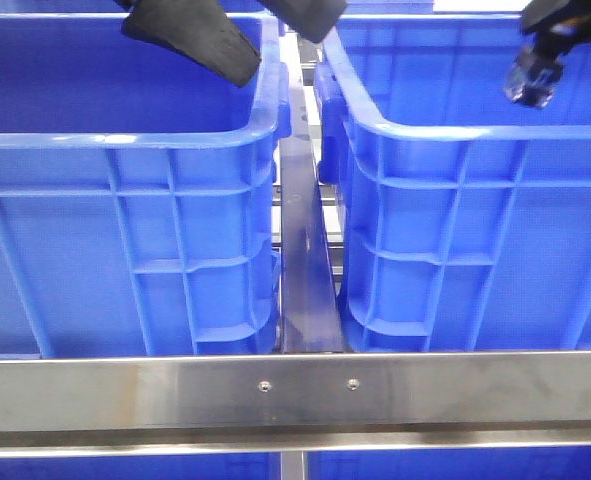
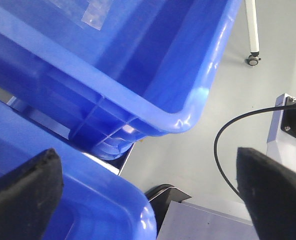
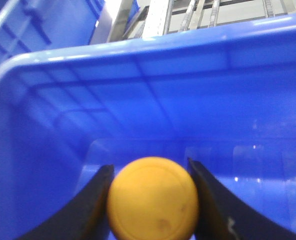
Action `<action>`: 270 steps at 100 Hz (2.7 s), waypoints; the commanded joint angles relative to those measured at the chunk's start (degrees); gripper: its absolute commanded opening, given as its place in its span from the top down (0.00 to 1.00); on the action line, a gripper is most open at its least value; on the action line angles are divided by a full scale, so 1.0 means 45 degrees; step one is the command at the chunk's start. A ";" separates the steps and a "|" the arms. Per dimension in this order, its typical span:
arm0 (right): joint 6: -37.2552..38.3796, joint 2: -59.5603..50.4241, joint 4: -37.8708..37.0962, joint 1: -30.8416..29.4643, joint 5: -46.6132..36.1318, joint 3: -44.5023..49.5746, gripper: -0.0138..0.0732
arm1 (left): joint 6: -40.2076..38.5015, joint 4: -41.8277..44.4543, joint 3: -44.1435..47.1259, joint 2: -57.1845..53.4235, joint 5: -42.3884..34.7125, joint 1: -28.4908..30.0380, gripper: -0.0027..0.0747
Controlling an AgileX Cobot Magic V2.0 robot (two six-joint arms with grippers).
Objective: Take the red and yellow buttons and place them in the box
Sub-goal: 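Lower the yellow button into the empty crate and open the right gripper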
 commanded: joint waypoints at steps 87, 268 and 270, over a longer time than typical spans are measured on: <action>-0.1512 0.4325 0.0552 0.0543 -0.0567 -0.3614 0.40 | 0.0008 -0.0780 -0.0335 -0.0507 -0.0237 -0.0064 0.11; -0.1512 -1.1034 0.0588 0.0528 -0.0699 0.7520 0.92 | 0.0008 -0.0740 -0.0335 -0.0507 -0.0237 -0.0064 0.11; -0.1512 -1.1285 0.0588 0.0528 -0.0687 0.7660 0.92 | 0.0008 -0.0740 -0.0335 -0.0507 -0.0237 -0.0064 0.11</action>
